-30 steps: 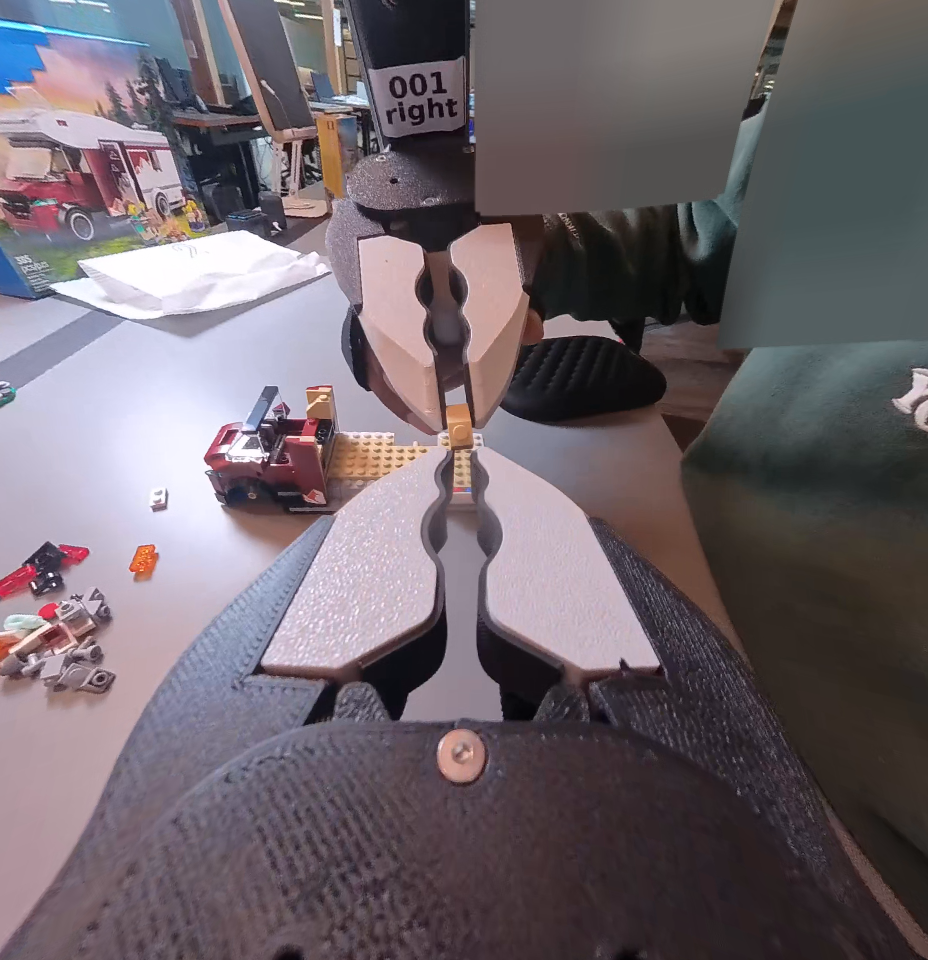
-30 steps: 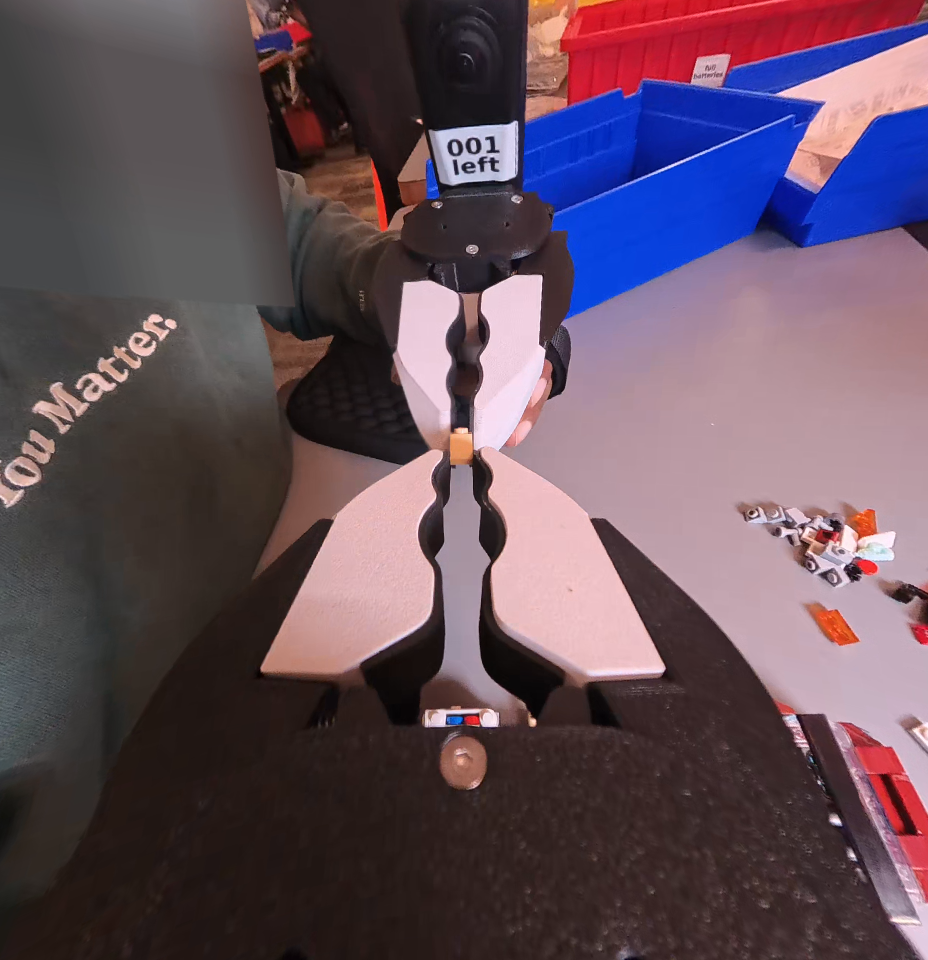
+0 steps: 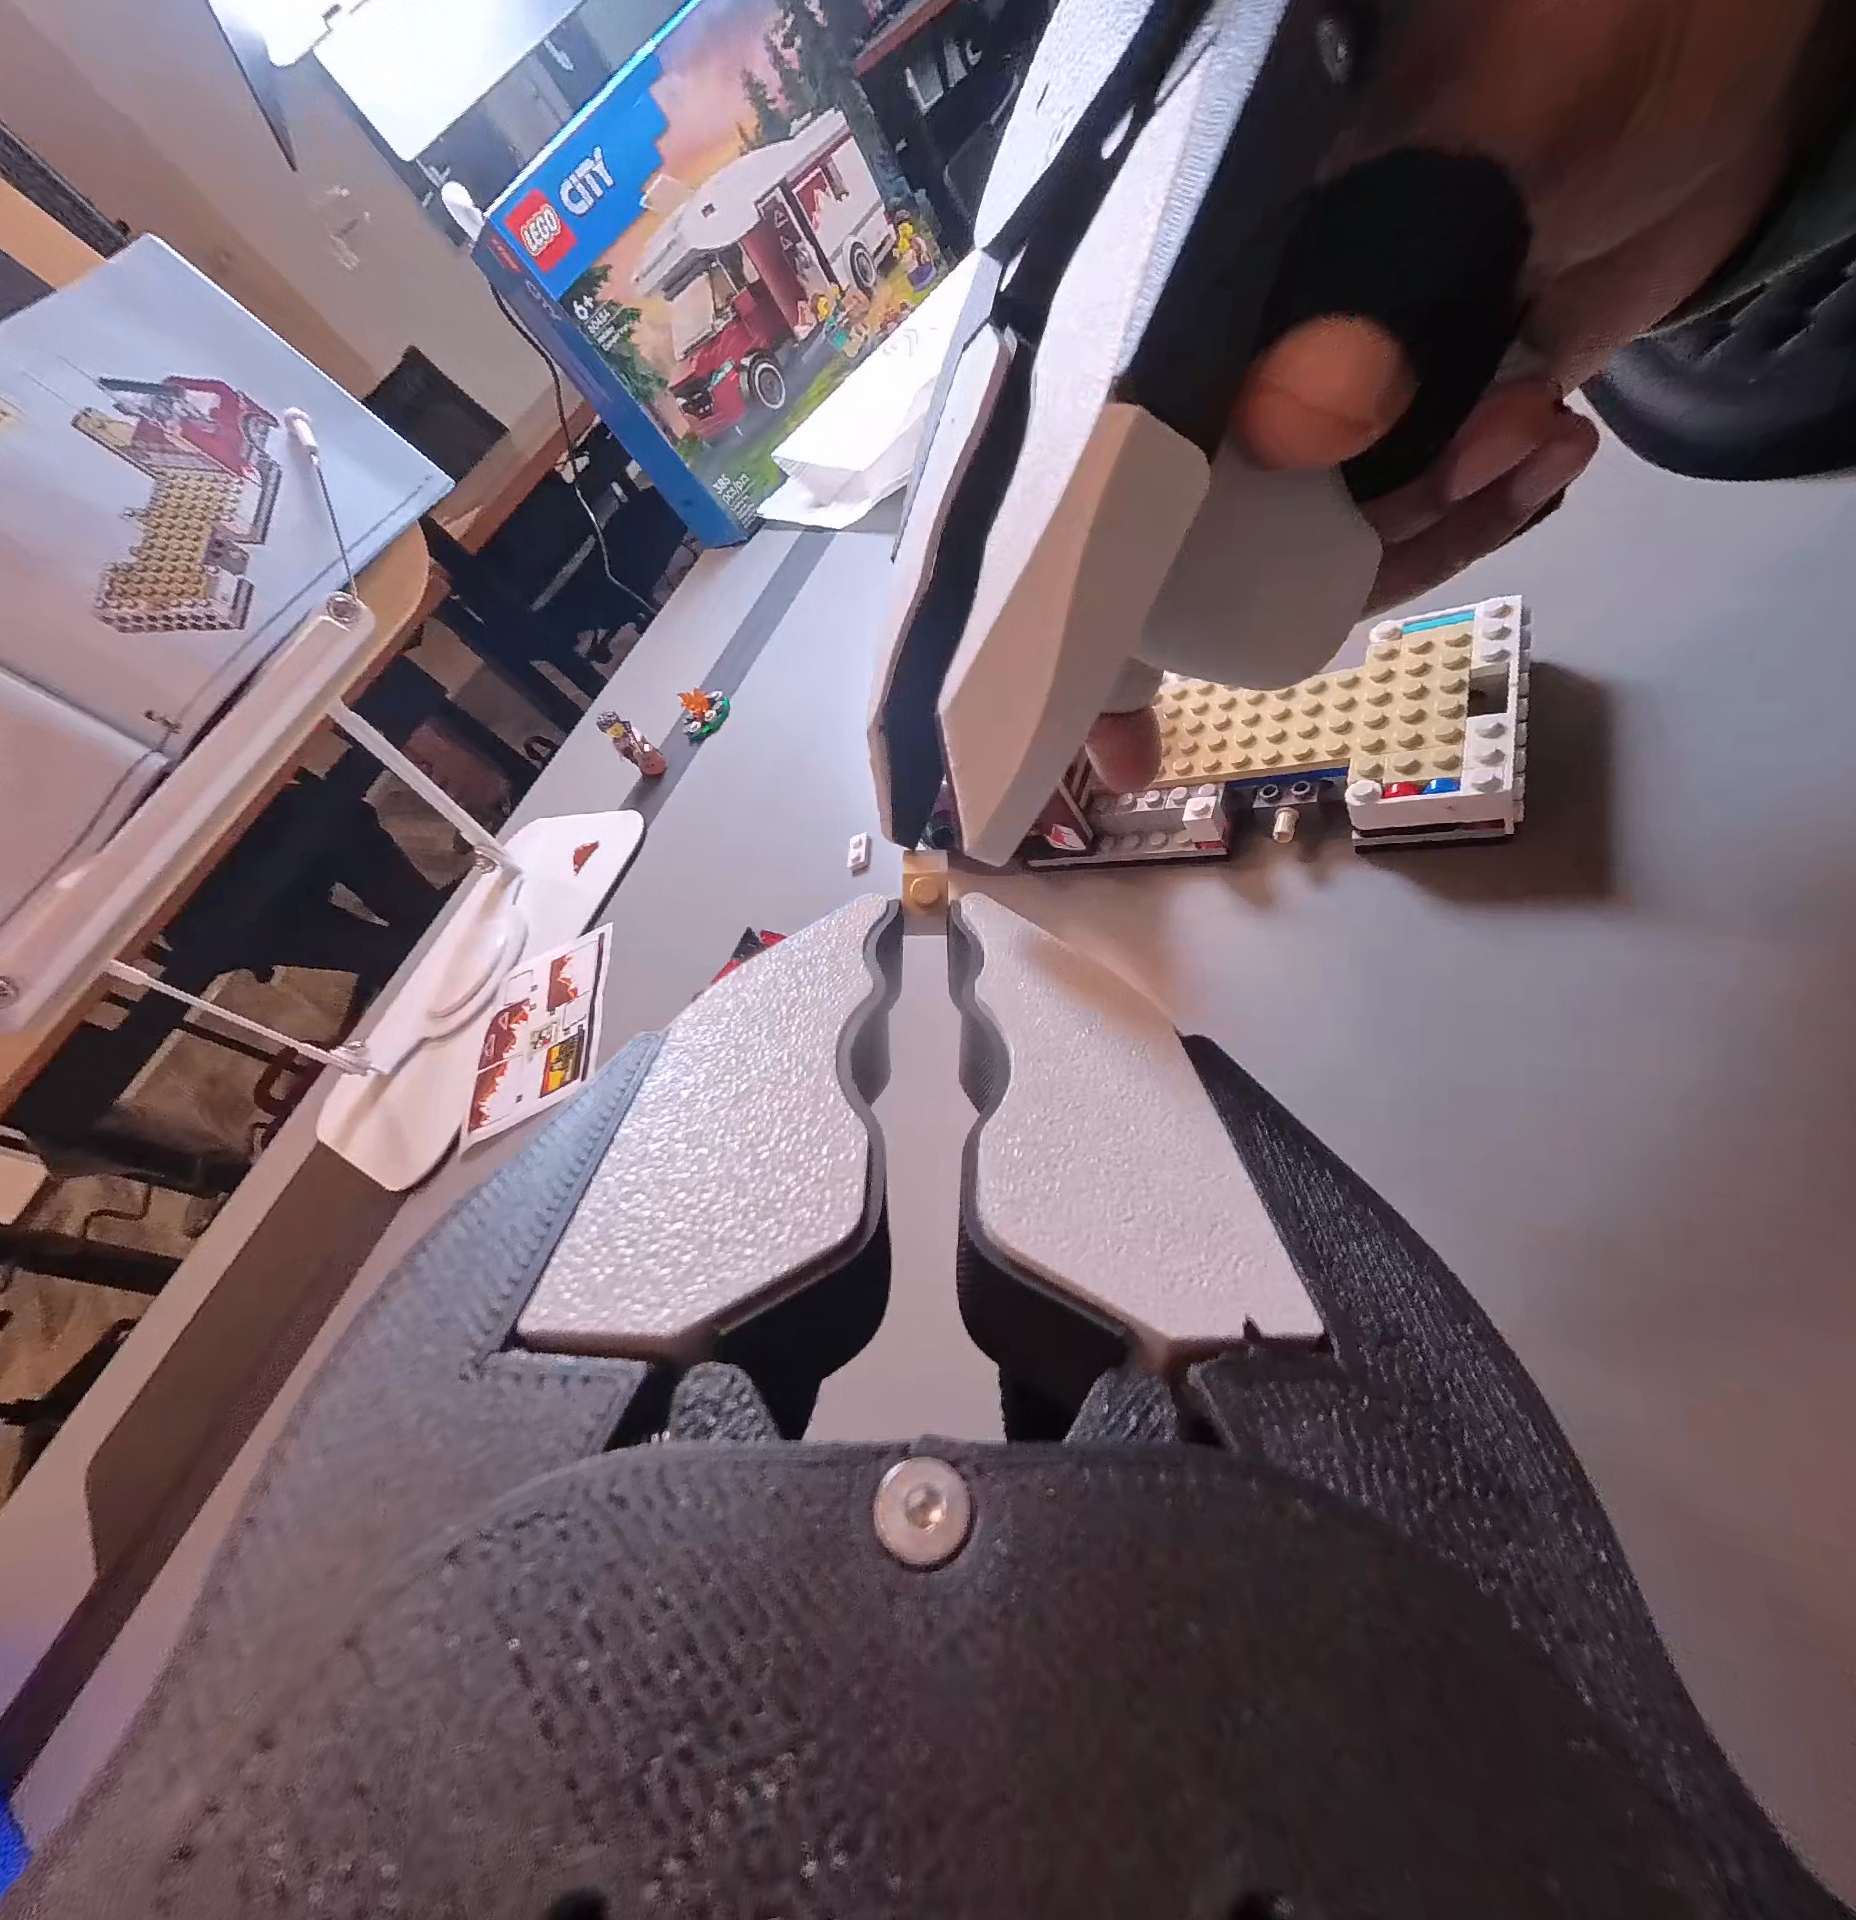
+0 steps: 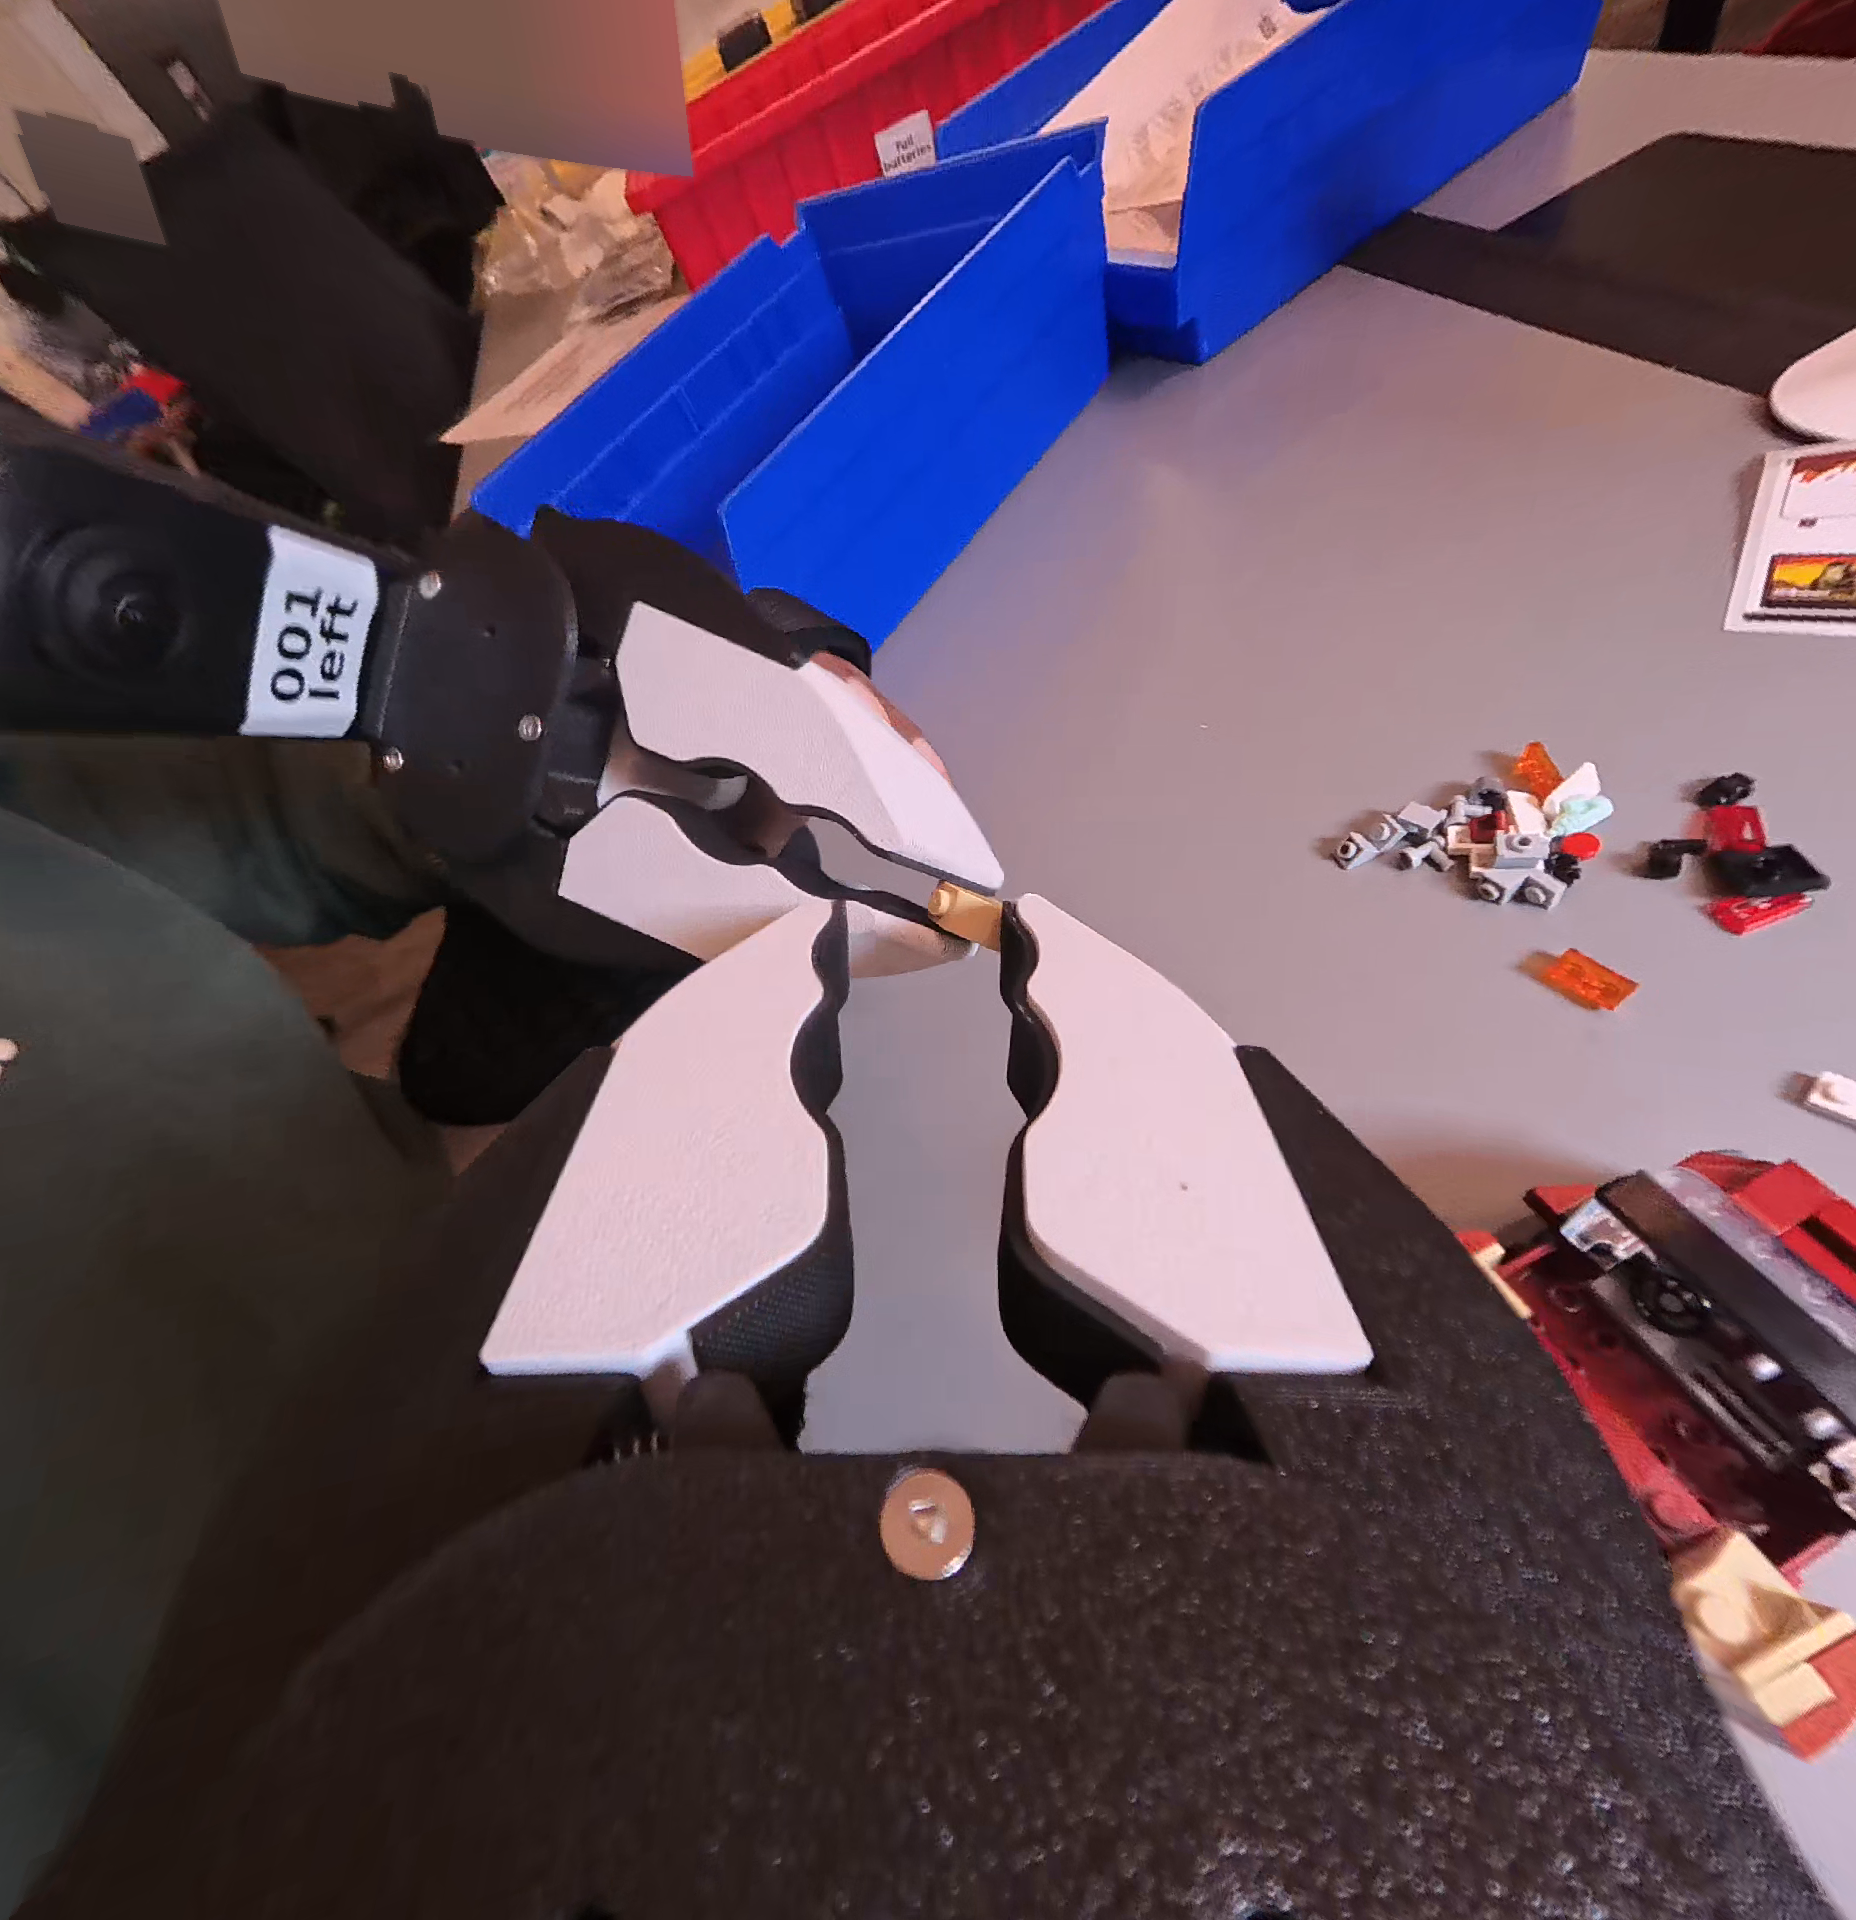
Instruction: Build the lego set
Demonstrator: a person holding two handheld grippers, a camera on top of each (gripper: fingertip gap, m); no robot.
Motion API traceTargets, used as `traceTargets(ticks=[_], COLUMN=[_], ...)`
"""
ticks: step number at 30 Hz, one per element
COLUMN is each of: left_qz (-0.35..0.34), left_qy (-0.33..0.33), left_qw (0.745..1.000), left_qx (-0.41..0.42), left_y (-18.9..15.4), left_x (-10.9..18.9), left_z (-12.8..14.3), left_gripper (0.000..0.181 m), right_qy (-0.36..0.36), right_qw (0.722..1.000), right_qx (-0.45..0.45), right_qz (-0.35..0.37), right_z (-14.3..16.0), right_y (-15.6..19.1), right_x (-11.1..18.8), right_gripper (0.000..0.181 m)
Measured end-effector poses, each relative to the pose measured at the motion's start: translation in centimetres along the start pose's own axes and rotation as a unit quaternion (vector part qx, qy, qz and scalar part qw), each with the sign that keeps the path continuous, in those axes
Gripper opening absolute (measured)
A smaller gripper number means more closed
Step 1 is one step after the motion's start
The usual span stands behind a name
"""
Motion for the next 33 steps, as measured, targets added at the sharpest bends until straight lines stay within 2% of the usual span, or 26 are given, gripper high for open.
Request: traceTargets(ticks=[6,13,19,25,27,29,31,33], left_qz=[-0.009,-0.018,-0.032,-0.012,0.011,0.035,0.062,0.093], left_qy=[-0.018,-0.067,-0.077,-0.094,-0.094,-0.078,-0.054,-0.02], left_qw=[1.0,0.996,0.992,0.993,0.995,0.996,0.995,0.99], left_qx=[-0.019,-0.061,-0.095,-0.073,-0.041,0.006,0.059,0.1], left_y=[-0.2,-0.6,-0.9,-1.2,-1.1,-0.8,-0.5,-0.2], left_x=[0.3,0.9,1.1,1.2,1.1,0.6,-0.2,-1.6], left_z=[-0.4,-1.1,-1.4,-1.5,-1.5,-1.0,-0.2,0.6], left_gripper=[0.008,0.008,0.008,0.01,0.021,0.026,0.028,0.029], right_qy=[-0.011,-0.036,-0.029,-0.003,0.024,0.093,0.176,0.249], right_qw=[0.998,0.979,0.98,0.99,0.995,0.996,0.975,0.948], right_qx=[-0.059,-0.16,-0.159,-0.099,-0.064,0.018,0.114,0.167], right_qz=[-0.028,-0.12,-0.117,-0.101,-0.078,-0.005,0.077,0.102], right_z=[0.3,0.4,0.6,0.5,0.3,0.1,-0.3,-0.6], right_y=[-0.5,-1.1,-1.0,-0.5,-0.5,-1.3,-2.5,-3.6], right_x=[-0.2,-0.1,0.3,0.8,1.8,3.6,5.5,6.6], right_gripper=[0.03,0.022,0.013,0.011,0.011,0.011,0.011,0.011])
Point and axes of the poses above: each gripper's, where its closed fingertips meet, x back along the fingers, z out of its underside, y = z × x across the jaws, the point moved 7 cm from there along x, back along the fingers, and after that the axes turned 8 degrees about -z, right-handed, at the moved point
